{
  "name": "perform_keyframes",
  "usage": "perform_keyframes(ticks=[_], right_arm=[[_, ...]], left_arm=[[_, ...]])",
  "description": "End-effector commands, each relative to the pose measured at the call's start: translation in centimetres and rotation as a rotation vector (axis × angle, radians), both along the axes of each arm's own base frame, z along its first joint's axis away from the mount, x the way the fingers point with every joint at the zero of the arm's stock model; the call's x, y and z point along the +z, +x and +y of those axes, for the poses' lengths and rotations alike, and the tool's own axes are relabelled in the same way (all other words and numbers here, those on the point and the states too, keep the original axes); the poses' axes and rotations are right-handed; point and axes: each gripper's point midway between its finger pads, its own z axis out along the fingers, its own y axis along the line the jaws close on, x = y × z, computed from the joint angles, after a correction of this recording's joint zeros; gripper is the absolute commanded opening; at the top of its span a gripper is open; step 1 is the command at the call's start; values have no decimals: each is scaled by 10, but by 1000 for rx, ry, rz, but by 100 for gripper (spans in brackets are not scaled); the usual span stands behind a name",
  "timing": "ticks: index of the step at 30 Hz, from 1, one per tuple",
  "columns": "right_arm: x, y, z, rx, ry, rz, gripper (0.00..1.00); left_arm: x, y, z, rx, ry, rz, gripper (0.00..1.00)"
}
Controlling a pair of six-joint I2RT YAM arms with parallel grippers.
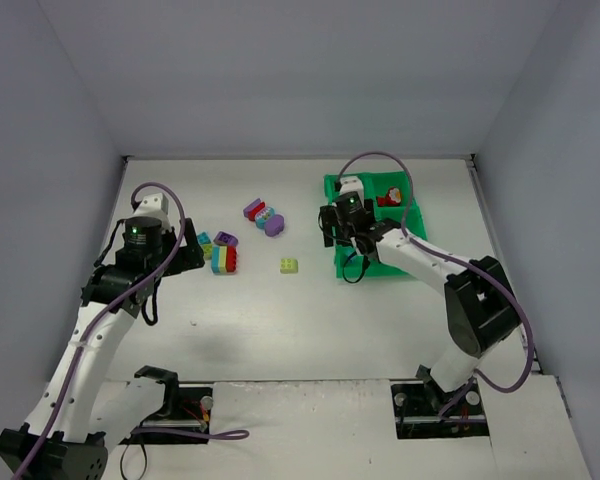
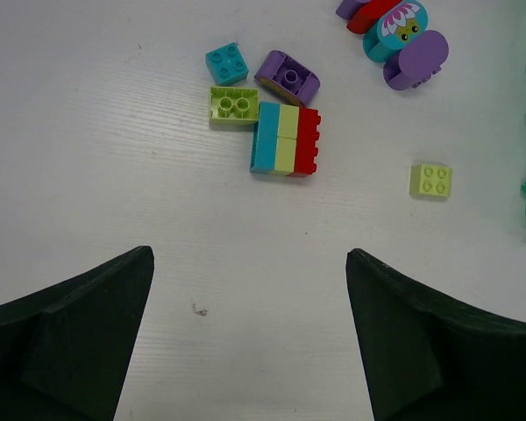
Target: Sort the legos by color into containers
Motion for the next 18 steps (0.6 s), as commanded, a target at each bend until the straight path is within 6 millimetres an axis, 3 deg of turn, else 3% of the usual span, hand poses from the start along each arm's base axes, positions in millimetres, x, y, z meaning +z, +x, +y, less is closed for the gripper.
perform_keyframes(ticks=[1,5,8,13,18], right_arm=[[65,8,48,190,122,-161,73],[73,-16,107,455,178,-157,78],[58,-28,132,568,183,-111,81],[13,-36,148,639,165,5,82],[-14,-38,161,686,154,62,79]], left_arm=[[27,10,-4,4,-26,-87,84],[25,9,-2,7,-18,-80,84],[24,8,-3,6,-18,-78,84],[22,7,-1,6,-9,-73,84],[20,6,1,8,5,-69,84]])
